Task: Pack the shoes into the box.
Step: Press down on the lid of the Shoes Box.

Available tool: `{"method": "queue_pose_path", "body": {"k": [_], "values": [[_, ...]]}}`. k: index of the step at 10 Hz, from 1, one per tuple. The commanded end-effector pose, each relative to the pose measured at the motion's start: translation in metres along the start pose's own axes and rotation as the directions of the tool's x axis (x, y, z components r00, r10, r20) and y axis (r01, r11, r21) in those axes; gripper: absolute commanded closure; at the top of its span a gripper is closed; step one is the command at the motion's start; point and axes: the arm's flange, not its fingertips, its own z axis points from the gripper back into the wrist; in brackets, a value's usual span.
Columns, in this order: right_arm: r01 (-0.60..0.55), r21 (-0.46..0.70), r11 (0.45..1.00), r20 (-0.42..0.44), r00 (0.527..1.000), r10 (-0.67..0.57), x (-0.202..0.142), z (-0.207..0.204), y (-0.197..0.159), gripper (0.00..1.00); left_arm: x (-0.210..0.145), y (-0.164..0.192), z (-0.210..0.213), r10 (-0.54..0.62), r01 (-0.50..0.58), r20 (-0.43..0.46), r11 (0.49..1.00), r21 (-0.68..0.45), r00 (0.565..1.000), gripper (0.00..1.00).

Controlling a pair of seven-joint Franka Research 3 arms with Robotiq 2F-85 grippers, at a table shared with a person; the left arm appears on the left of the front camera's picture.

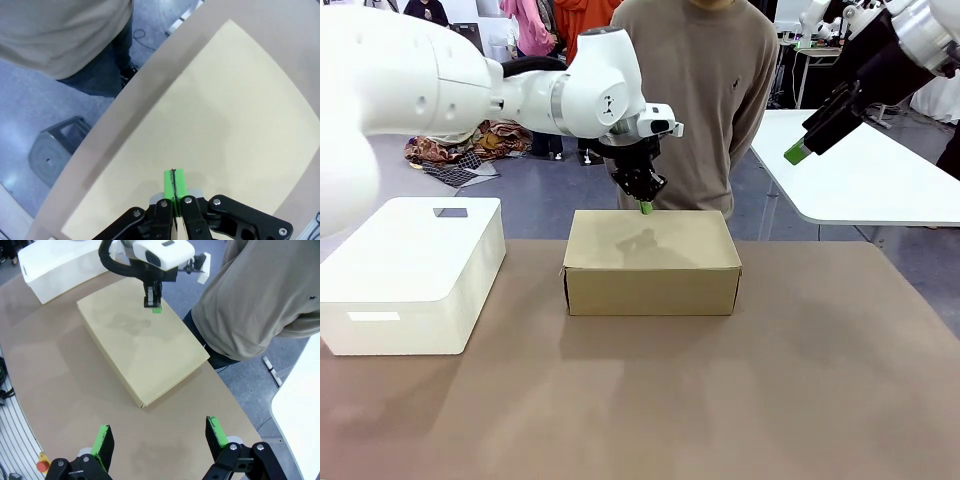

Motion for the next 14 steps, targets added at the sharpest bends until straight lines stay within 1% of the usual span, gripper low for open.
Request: {"method": "queue_pose_path", "body": {"k": [1, 4, 6, 8, 9, 13, 14], "values": [[0.007, -0.002, 1.0, -0.009, 1.0, -0.007, 0.002, 0.001, -0.002, 0.03, 0.013, 0.005, -0.009, 0.028, -0.027, -0.026, 0.999, 0.033, 0.999, 1.0], [0.007, -0.002, 1.0, -0.009, 1.0, -0.007, 0.002, 0.001, -0.002, 0.03, 0.013, 0.009, -0.03, 0.049, -0.048, -0.065, 0.999, 0.024, 0.997, 1.0], [0.007, -0.002, 1.0, -0.009, 1.0, -0.007, 0.002, 0.001, -0.002, 0.03, 0.012, 0.01, -0.032, 0.055, -0.054, -0.078, 0.998, 0.016, 0.995, 1.0], [0.007, -0.002, 1.0, -0.009, 1.0, -0.007, 0.002, 0.001, -0.002, 0.03, 0.008, 0.007, -0.002, 0.077, -0.075, -0.039, 0.996, 0.047, 0.996, 1.0], [0.007, -0.002, 1.0, -0.009, 1.0, -0.007, 0.002, 0.001, -0.002, 0.03, 0.006, 0.006, 0.01, 0.092, -0.09, -0.035, 0.994, 0.059, 0.995, 1.0], [0.007, -0.002, 1.0, -0.009, 1.0, -0.007, 0.002, 0.001, -0.002, 0.03, -0.007, 0.009, 0.029, 0.117, -0.117, 0.011, 0.992, 0.05, 0.993, 1.0], [0.007, -0.002, 1.0, -0.009, 1.0, -0.007, 0.002, 0.001, -0.002, 0.03, 0.008, 0.009, 0.024, 0.089, -0.089, 0.001, 0.996, 0.024, 0.996, 1.0]]}}
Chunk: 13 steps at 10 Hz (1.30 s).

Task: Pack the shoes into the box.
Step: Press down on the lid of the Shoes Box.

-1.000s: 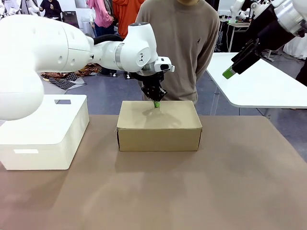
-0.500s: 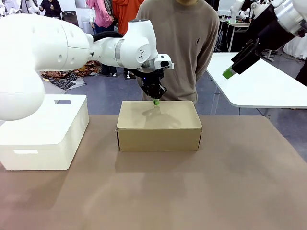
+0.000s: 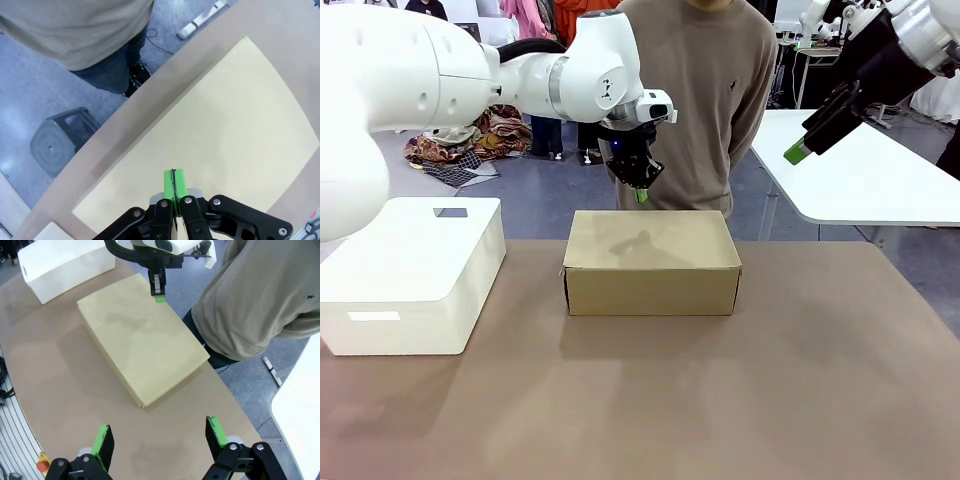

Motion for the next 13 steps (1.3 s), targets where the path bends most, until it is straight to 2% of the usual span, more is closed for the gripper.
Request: {"method": "queue_pose_path", "body": {"k": [1, 11, 13], "values": [[0.007, -0.003, 1.0, -0.009, 1.0, -0.007, 0.002, 0.001, -0.002, 0.03, 0.002, -0.001, -0.004, -0.005, 0.005, -0.002, 1.0, -0.003, 1.0, 1.0], [0.007, -0.003, 1.0, -0.009, 1.0, -0.007, 0.002, 0.001, -0.002, 0.03, 0.0, -0.002, -0.007, -0.003, 0.003, -0.009, 1.0, -0.004, 1.0, 1.0], [0.007, -0.003, 1.0, -0.009, 1.0, -0.007, 0.002, 0.001, -0.002, 0.03, -0.04, -0.014, 0.019, -0.02, 0.019, 0.045, 1.0, 0.016, 0.999, 1.0]]}}
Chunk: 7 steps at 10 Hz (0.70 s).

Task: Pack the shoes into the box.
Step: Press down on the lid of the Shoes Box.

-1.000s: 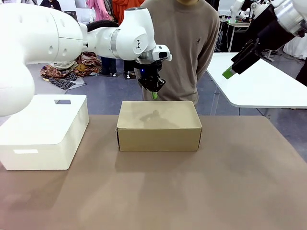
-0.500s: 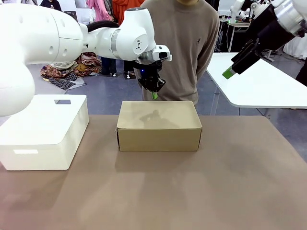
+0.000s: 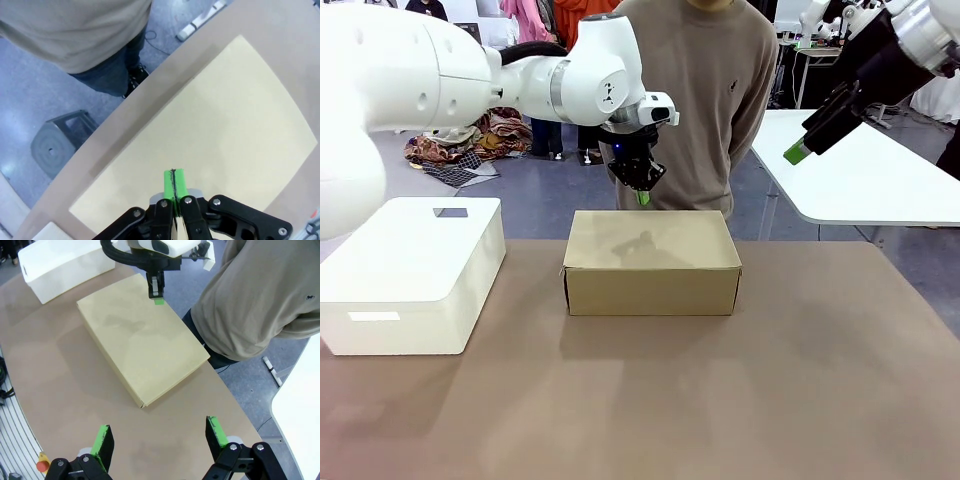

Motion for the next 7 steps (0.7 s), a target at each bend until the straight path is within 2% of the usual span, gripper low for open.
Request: {"method": "queue_pose_path", "body": {"k": [1, 3, 5, 7], "values": [[0.007, -0.003, 1.0, -0.009, 1.0, -0.007, 0.002, 0.001, -0.002, 0.03, -0.052, -0.009, 0.027, -0.01, 0.008, 0.052, 0.999, 0.032, 0.999, 1.0], [0.007, -0.003, 1.0, -0.009, 1.0, -0.007, 0.002, 0.001, -0.002, 0.03, -0.096, -0.012, 0.053, -0.052, 0.047, 0.089, 0.997, 0.053, 0.995, 1.0], [0.007, -0.003, 1.0, -0.009, 1.0, -0.007, 0.002, 0.001, -0.002, 0.03, -0.132, -0.011, 0.076, -0.096, 0.09, 0.099, 0.994, 0.06, 0.99, 0.62], [0.007, -0.003, 1.0, -0.009, 1.0, -0.007, 0.002, 0.001, -0.002, 0.03, -0.163, 0.006, 0.096, -0.157, 0.15, 0.13, 0.987, 0.061, 0.979, 0.23]]}}
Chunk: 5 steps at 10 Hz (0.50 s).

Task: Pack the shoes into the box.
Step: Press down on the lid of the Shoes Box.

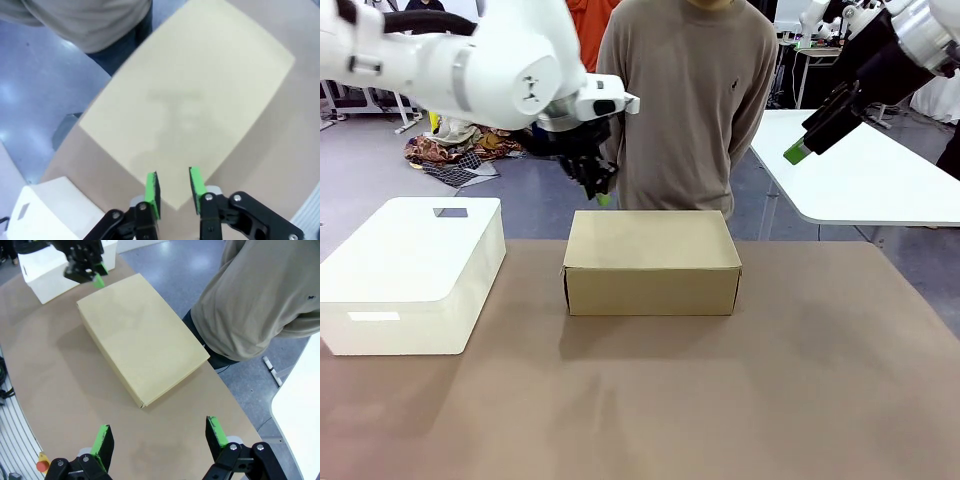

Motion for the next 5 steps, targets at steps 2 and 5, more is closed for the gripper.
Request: {"method": "queue_pose_path", "body": {"k": [2, 5], "values": [[0.006, -0.004, 1.0, -0.009, 1.0, -0.006, 0.001, 0.001, -0.001, 0.03, -0.058, 0.029, 0.03, -0.093, 0.102, 0.108, 0.992, -0.076, 0.99, 0.0], [0.006, -0.004, 1.0, -0.009, 1.0, -0.006, 0.001, 0.001, -0.001, 0.03, -0.081, 0.037, 0.065, -0.16, 0.184, 0.167, 0.973, -0.136, 0.973, 0.0]]}}
